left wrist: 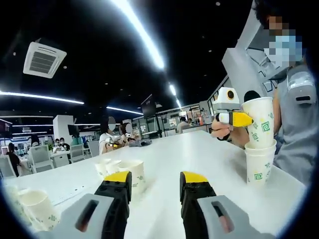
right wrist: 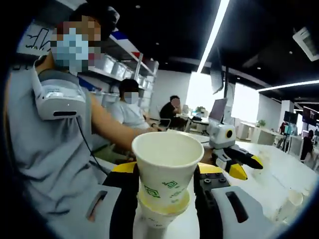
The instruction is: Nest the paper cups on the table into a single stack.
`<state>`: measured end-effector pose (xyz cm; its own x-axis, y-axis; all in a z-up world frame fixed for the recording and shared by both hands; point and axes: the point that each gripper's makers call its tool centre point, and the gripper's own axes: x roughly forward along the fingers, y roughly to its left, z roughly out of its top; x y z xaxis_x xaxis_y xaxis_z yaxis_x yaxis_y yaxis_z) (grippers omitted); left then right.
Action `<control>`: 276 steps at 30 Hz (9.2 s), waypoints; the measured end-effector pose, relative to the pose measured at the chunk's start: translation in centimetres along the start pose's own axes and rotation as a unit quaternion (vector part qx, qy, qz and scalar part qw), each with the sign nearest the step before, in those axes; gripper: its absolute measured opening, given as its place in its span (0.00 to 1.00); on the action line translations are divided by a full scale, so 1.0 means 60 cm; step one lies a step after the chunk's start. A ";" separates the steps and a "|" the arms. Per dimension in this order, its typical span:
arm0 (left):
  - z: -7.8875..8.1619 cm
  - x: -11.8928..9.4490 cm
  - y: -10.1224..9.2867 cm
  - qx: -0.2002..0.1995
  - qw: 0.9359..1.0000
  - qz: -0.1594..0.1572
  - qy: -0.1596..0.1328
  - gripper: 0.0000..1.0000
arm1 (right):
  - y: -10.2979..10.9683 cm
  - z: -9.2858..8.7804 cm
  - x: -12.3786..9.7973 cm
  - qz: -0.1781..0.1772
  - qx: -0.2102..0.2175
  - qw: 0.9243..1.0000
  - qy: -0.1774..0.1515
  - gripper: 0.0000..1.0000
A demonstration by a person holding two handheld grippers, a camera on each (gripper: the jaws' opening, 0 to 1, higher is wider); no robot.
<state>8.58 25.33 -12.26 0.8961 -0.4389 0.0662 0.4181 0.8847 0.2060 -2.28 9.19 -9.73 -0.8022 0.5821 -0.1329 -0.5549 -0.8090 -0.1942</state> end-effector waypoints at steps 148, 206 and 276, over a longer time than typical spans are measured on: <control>0.036 -0.045 0.075 -0.050 0.996 0.071 -0.030 0.58 | -0.280 -0.003 -0.187 -0.192 0.005 0.971 -0.140 0.73; 0.105 -0.156 -0.010 -0.040 0.951 0.298 0.070 0.72 | 0.043 0.035 -0.219 -0.303 0.079 0.941 -0.127 0.79; -0.143 -0.130 0.362 -0.077 0.862 0.462 0.192 0.50 | 0.048 0.039 -0.270 -0.350 0.064 0.929 -0.097 0.79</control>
<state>11.98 49.31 -16.70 0.8279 0.5236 -0.2010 -0.5134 0.8518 0.1044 8.60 -2.78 -5.87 -0.2520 0.9541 0.1620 -0.9677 -0.2475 -0.0477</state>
